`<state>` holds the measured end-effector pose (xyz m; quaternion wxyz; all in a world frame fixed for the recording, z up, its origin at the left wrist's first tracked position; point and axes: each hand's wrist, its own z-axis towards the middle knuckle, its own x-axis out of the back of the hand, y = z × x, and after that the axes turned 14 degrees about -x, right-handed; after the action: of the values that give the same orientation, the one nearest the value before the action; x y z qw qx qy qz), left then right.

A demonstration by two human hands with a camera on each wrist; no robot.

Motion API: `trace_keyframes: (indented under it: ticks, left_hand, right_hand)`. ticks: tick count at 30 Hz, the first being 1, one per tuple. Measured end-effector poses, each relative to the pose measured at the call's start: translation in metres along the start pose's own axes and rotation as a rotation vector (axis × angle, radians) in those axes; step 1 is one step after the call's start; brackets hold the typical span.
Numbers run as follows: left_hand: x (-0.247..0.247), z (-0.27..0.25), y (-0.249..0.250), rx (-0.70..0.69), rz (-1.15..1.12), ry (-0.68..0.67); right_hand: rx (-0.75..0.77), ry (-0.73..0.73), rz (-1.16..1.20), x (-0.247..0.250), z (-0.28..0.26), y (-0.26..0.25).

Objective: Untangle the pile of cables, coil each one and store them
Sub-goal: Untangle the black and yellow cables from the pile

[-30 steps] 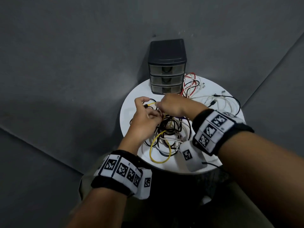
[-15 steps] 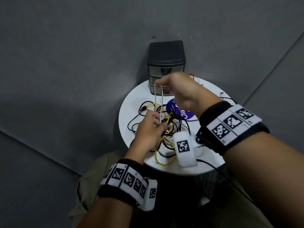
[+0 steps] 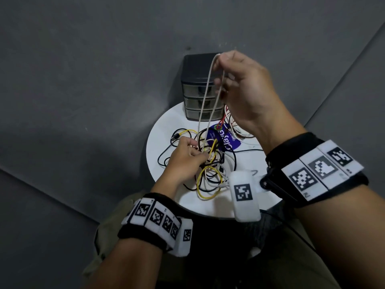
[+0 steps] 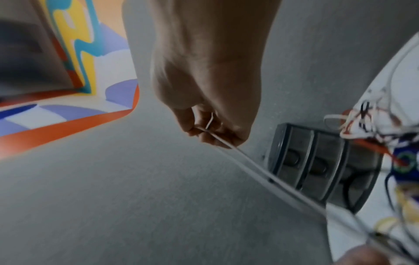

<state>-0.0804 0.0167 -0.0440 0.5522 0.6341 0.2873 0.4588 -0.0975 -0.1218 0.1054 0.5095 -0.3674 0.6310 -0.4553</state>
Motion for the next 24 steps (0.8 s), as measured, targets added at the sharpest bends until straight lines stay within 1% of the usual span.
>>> trace_keyframes:
  ticks: [2,4,6,8,10,11,13,15,16,19,22,23,24]
  left_hand:
    - [0.005,0.002,0.007,0.04,-0.015,-0.042]
    - [0.01,0.004,0.01,0.044,-0.007,-0.086]
    - [0.013,0.006,0.011,0.057,-0.015,-0.116]
    - [0.016,0.01,0.013,0.076,-0.051,-0.114]
    - [0.017,0.013,0.013,0.084,-0.075,-0.111]
    - [0.018,0.013,0.013,0.074,-0.07,-0.11]
    - [0.02,0.012,0.011,0.024,-0.039,-0.087]
    - [0.02,0.013,0.01,-0.021,-0.006,-0.05]
    - [0.021,0.014,0.01,-0.042,0.032,-0.037]
    - [0.018,0.016,0.008,-0.117,0.159,-0.017]
    - [0.014,0.015,0.014,-0.175,0.308,-0.039]
    - [0.013,0.015,0.016,-0.201,0.37,-0.043]
    - [0.012,0.015,0.018,-0.225,0.433,-0.046]
  right_hand:
    - [-0.03,-0.026,-0.092,0.006,-0.004,0.003]
    - [-0.059,-0.057,-0.169,0.011,-0.006,0.007]
    - [-0.071,-0.051,-0.2,0.016,-0.007,0.011]
    - [-0.1,-0.05,-0.182,0.022,-0.007,0.014]
    - [-0.194,-0.047,-0.156,0.029,-0.004,0.015]
    - [-0.253,-0.02,-0.173,0.033,-0.003,0.014]
    - [-0.352,0.047,-0.29,0.04,0.0,0.015]
    - [-0.378,0.093,-0.505,0.045,0.0,0.018]
    - [-0.344,0.125,-0.672,0.046,0.001,0.02]
    - [-0.172,0.218,-1.203,0.044,0.003,0.025]
    - [-0.014,0.228,-1.741,0.031,-0.001,0.034]
    - [0.021,0.224,-1.915,0.025,-0.003,0.037]
    - [0.038,0.215,-2.032,0.02,-0.006,0.04]
